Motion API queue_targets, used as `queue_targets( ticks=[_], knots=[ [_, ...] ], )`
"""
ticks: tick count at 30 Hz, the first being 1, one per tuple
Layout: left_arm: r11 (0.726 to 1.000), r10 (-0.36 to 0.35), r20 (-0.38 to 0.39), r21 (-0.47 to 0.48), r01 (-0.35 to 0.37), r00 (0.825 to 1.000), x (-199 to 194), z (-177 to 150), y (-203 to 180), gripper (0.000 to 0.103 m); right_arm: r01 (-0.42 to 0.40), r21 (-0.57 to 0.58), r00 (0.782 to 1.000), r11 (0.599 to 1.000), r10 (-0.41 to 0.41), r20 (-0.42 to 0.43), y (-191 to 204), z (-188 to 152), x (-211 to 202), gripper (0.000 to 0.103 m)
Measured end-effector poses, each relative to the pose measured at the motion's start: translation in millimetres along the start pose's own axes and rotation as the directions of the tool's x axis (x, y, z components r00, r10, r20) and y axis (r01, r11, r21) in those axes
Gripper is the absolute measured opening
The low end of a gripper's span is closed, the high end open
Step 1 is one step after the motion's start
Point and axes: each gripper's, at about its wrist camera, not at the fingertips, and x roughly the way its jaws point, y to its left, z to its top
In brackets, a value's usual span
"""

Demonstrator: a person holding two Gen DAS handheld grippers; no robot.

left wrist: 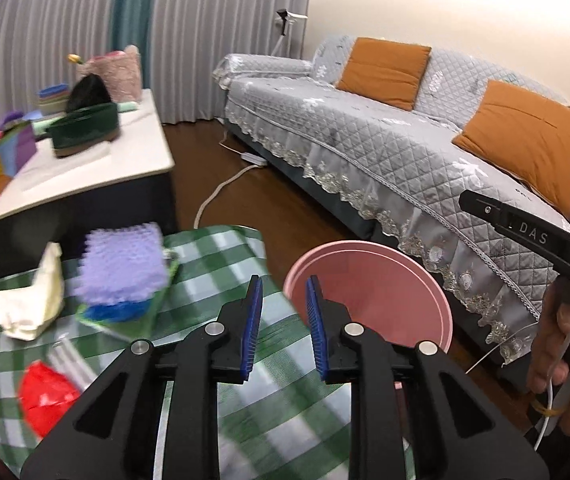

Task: Collect trash
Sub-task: 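Open the left tool over the pink bin while the right tool drops the red bag in, then move both tools back to the table toward the remaining red bag and foam net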

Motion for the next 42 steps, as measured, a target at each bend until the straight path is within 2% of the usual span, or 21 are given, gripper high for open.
queue_targets(
  ticks=[13,19,26,31,36,40,42],
  knots=[
    [0.992,0.113,0.057,-0.070,-0.109,0.992,-84,-19,49,0.023,-0.135,-0.088,0.991,0.987,0.137,0.012,54,-11,-35,0.046],
    [0.976,0.188,0.080,-0.122,-0.178,0.979,-125,-35,81,0.023,-0.243,-0.080,0.970,0.967,0.243,-0.004,68,-20,-48,0.041],
    [0.943,0.278,0.081,-0.213,-0.256,0.957,-158,-56,121,0.023,-0.350,-0.096,0.935,0.932,0.343,-0.088,98,-49,-45,0.041],
    [0.929,0.303,0.069,-0.245,-0.278,0.951,-167,-69,136,0.023,-0.415,-0.134,0.906,0.900,0.395,-0.152,129,-72,-44,0.041],
    [0.926,0.308,0.061,-0.248,-0.285,0.949,-167,-75,143,0.023,-0.460,-0.120,0.871,0.880,0.421,-0.254,154,-96,-30,0.041],
    [0.929,0.303,0.044,-0.234,-0.285,0.952,-161,-84,142,0.023,-0.467,-0.070,0.840,0.882,0.418,-0.347,162,-116,-8,0.041],
    [0.932,0.299,0.034,-0.226,-0.284,0.954,-156,-88,141,0.023,-0.476,-0.027,0.813,0.879,0.427,-0.396,164,-125,3,0.042]
  ],
)
